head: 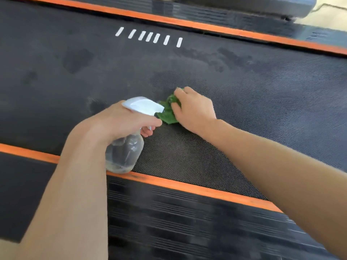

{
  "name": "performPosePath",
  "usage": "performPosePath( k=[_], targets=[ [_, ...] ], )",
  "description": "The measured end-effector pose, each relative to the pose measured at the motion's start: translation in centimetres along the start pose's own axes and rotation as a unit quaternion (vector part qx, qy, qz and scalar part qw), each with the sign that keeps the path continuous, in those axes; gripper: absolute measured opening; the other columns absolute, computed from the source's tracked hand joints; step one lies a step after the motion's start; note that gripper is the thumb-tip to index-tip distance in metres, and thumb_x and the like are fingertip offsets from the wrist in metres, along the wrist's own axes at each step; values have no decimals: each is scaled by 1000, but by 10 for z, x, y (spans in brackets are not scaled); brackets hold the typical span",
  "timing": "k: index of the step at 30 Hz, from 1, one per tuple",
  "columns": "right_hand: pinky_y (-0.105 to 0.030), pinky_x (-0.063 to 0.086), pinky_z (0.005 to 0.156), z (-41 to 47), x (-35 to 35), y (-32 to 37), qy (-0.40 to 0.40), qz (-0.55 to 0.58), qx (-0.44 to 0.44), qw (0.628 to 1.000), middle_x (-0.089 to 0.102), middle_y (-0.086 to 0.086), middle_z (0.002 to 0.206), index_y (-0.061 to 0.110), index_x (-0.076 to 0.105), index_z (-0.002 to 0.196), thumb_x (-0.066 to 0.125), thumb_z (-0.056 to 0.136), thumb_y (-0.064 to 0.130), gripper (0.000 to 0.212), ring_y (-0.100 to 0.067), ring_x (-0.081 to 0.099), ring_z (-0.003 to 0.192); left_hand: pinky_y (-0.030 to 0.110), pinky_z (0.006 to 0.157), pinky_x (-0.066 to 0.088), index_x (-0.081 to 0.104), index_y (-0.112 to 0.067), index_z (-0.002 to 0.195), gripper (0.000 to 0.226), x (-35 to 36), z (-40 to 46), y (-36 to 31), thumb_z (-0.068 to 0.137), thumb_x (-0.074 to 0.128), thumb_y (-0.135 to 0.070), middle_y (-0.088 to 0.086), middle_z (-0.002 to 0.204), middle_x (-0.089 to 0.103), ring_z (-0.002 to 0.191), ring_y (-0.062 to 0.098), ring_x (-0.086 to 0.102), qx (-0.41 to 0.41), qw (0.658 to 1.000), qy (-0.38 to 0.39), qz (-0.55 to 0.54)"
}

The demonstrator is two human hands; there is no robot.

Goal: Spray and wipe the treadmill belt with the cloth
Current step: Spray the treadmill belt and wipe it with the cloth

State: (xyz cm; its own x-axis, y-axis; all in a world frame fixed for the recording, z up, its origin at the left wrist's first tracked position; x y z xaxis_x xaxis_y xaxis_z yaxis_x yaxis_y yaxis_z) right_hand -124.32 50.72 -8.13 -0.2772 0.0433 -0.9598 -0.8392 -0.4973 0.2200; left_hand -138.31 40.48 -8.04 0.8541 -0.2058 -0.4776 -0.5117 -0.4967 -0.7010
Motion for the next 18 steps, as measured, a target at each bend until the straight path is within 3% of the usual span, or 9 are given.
performPosePath(
  k=[1, 3, 5, 8, 9, 11, 14, 16, 18],
  targets=[
    [-32, 34, 66, -14, -4, 1, 6, 19, -10, 1000, 51, 1, 97, 16, 57, 113, 45, 100, 35, 26, -29, 58, 89, 29, 77, 54, 78, -14, 90, 29, -4, -2, 3, 78, 83, -41, 1, 86, 83, 87, 16, 80, -1, 1000, -12, 7],
    [-32, 36, 65, -63, -17, 1, 31, 55, -65, 996, 43, 10, 90, 19, 56, 101, 45, 97, 38, 22, -26, 57, 84, 45, 91, 58, 74, -18, 75, 37, -4, -8, 4, 65, 76, -54, -2, 78, 80, 97, 25, 79, -8, 1000, -4, 28],
    [-32, 41, 62, -128, -31, -1, 84, 67, -110, 988, 41, 15, 86, 24, 53, 93, 44, 93, 41, 19, -19, 55, 79, 52, 104, 55, 70, -21, 66, 35, -1, -11, 2, 65, 75, -56, -3, 79, 79, 100, 27, 79, -3, 999, 14, 31],
    [-29, 45, 60, -186, -45, -18, 147, 72, -115, 980, 46, 16, 88, 28, 54, 96, 46, 93, 43, 17, -9, 50, 74, 48, 107, 53, 77, -23, 85, 23, -7, -11, -4, 79, 78, -45, -6, 90, 82, 100, 20, 78, 25, 999, 19, 41],
    [-28, 44, 58, -187, -47, -18, 149, 63, -124, 979, 46, 15, 88, 28, 54, 96, 47, 93, 42, 16, -10, 50, 72, 42, 104, 54, 80, -30, 94, 21, -11, -12, -4, 79, 78, -45, -8, 93, 82, 99, 17, 77, 32, 998, 23, 50],
    [-25, 38, 56, -174, -46, -3, 140, 21, -176, 974, 46, 13, 87, 25, 53, 91, 47, 94, 39, 16, -13, 50, 72, 37, 88, 54, 79, -48, 108, 40, -15, -11, 0, 68, 81, -53, -7, 101, 80, 89, 16, 70, 34, 997, 26, 61],
    [-23, 33, 57, -132, -33, 20, 89, -1, -223, 971, 49, 6, 90, 20, 54, 91, 46, 95, 36, 19, -15, 51, 76, 29, 70, 49, 79, -36, 113, 67, -32, -2, 21, 52, 87, -63, 2, 109, 79, 79, 16, 65, 5, 998, -13, 67],
    [-28, 42, 57, -85, -25, 18, 27, 4, -166, 986, 55, 3, 93, 18, 57, 97, 43, 94, 38, 25, -21, 58, 80, 18, 58, 46, 81, -29, 111, 56, -36, 1, 29, 62, 92, -55, 1, 100, 79, 71, 11, 63, -3, 998, -12, 68],
    [-35, 46, 65, -33, -16, 9, -9, 13, -53, 998, 55, 1, 95, 17, 57, 103, 43, 97, 37, 25, -26, 59, 85, 11, 47, 41, 80, -25, 114, 54, -38, 1, 28, 68, 93, -48, -5, 88, 71, 64, 8, 58, -4, 998, -19, 66]
  ],
)
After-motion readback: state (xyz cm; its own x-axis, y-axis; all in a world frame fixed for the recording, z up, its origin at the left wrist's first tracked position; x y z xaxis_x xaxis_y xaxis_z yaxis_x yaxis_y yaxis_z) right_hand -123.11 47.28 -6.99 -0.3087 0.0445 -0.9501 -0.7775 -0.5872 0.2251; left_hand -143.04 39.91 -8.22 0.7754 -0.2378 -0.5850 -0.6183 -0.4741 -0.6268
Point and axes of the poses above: each hand's wrist, its own z-axis towards the middle knuckle, its own x-axis out of the palm, y = z × x, the point moved 10 cm from there along z, towards the middle knuckle
